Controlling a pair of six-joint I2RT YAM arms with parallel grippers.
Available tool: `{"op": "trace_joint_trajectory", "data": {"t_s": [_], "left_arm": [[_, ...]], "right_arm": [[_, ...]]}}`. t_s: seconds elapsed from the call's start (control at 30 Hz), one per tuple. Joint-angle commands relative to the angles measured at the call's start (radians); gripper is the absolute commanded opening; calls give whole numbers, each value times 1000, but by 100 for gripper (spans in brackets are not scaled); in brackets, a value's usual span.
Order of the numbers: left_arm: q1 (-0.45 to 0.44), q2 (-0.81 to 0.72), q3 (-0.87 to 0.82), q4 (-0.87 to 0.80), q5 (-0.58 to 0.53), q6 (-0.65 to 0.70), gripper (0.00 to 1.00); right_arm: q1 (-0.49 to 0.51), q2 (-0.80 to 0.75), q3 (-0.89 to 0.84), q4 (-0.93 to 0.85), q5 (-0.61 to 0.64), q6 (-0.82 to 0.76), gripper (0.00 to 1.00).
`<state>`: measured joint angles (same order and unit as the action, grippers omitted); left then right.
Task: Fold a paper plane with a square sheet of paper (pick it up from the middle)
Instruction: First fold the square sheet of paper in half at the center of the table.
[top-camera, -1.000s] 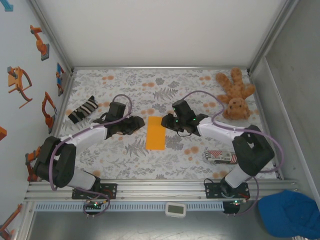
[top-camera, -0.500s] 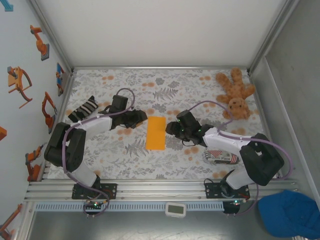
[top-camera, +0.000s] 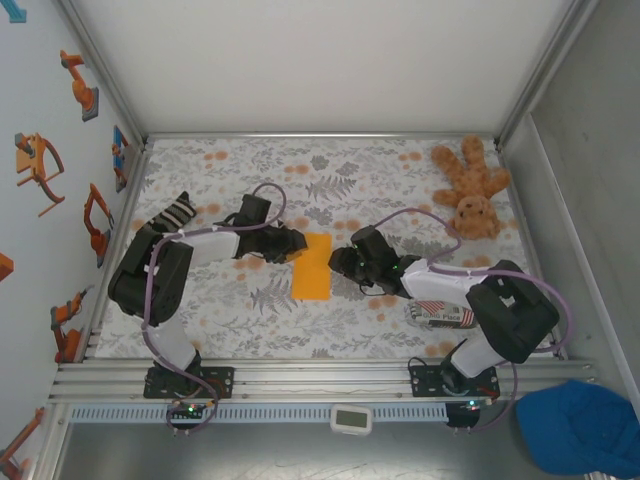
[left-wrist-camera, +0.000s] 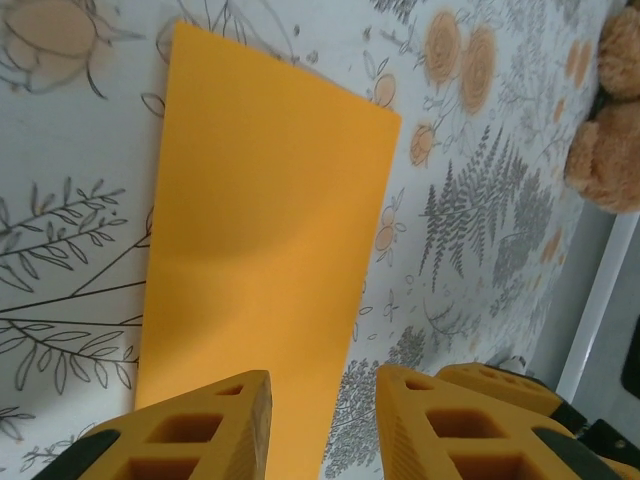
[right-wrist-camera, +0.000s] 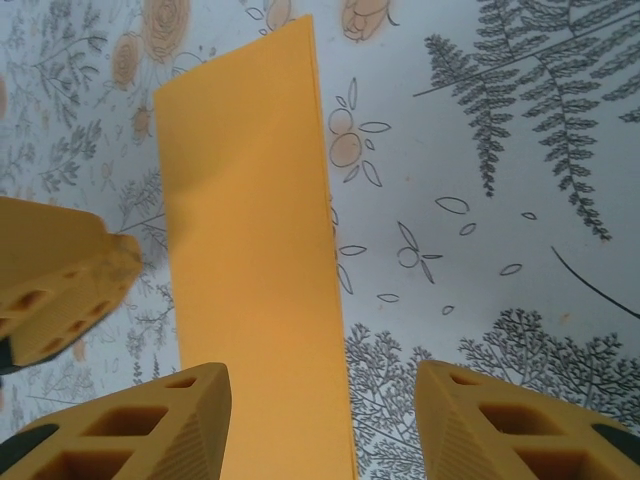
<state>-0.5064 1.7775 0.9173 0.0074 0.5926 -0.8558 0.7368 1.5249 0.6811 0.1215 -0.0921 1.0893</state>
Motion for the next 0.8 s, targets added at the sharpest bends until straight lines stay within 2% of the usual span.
{"op": "trace_joint_trajectory", "data": {"t_s": [0.0, 0.23, 0.5, 0.77], "left_arm": [[-3, 33, 23, -26, 11, 18, 31], [-2, 84, 29, -68, -58, -1, 31], [-3, 107, -51, -35, -94, -66, 31], [-4, 122, -60, -31, -102, -81, 31]], "right_arm": [[6, -8, -20, 32, 5, 24, 50], [32, -35, -61, 46, -1, 68, 48], [87, -39, -95, 77, 19, 138, 47], [100, -3, -92, 93, -53, 166, 40]]}}
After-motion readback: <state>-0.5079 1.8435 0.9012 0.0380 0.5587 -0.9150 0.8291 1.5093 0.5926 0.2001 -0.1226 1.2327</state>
